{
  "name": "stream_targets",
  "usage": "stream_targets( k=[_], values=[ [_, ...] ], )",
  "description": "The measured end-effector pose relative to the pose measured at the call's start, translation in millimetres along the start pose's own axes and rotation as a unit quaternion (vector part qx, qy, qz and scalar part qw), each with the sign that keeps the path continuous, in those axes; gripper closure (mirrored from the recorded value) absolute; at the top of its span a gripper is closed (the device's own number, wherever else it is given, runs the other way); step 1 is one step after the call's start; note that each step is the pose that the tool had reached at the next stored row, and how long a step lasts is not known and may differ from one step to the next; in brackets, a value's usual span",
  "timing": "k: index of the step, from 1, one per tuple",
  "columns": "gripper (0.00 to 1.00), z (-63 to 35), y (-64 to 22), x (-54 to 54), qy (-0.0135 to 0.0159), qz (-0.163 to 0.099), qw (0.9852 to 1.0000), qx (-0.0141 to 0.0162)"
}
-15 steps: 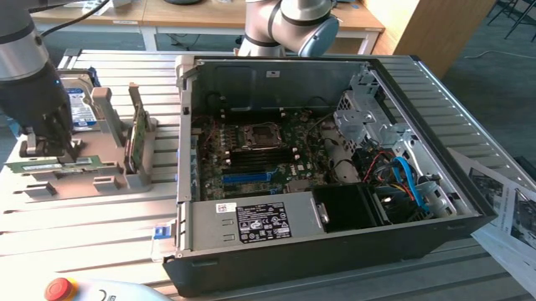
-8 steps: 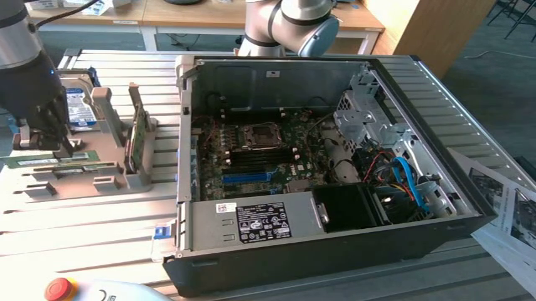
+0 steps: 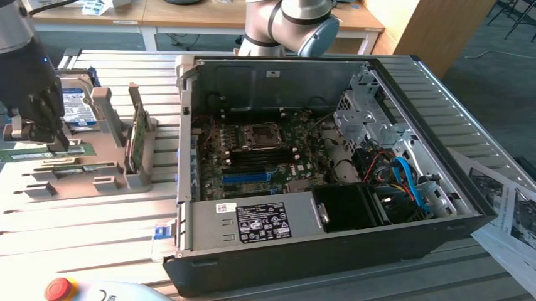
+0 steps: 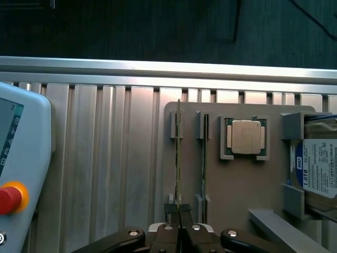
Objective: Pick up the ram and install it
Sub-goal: 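Pick up the ram and move it above insertion slot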
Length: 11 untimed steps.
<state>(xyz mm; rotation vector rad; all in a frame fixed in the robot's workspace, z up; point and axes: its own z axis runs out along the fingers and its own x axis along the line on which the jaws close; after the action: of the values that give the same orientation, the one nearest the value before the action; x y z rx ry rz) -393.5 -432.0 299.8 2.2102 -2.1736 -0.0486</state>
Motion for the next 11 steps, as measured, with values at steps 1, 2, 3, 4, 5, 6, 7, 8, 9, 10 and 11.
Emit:
stream_targets(
  k=[1,2,3,4,5,6,7,8,9,10,11],
  values=[
    [0.88,-2.3,0.1,0.0,0.0003,0.0,1.0,0.0],
    [0.88,-4.3,0.2,0.0,0.0005,0.0,1.0,0.0],
    [0.88,-6.3,0.3,0.0,0.0007,0.0,1.0,-0.0001],
    [0.88,-8.3,0.4,0.0,0.001,0.0,1.0,-0.0001],
    [0.88,-10.3,0.5,0.0,0.0013,0.0,1.0,-0.0001],
    [0.88,-12.3,0.6,0.1,0.0015,0.0,1.0,-0.0001],
    [0.88,-14.4,0.7,0.1,0.0018,0.0,1.0,-0.0001],
    [0.88,-16.2,0.8,0.1,0.002,0.0,1.0,-0.0001],
    [0.88,-18.1,0.8,0.1,0.0023,0.0,1.0,-0.0002],
    [0.88,-20.1,0.9,0.1,0.0027,0.0,1.0,-0.0002],
    [0.88,-21.9,1.1,0.1,0.0034,0.0,1.0,-0.0003]
  ],
)
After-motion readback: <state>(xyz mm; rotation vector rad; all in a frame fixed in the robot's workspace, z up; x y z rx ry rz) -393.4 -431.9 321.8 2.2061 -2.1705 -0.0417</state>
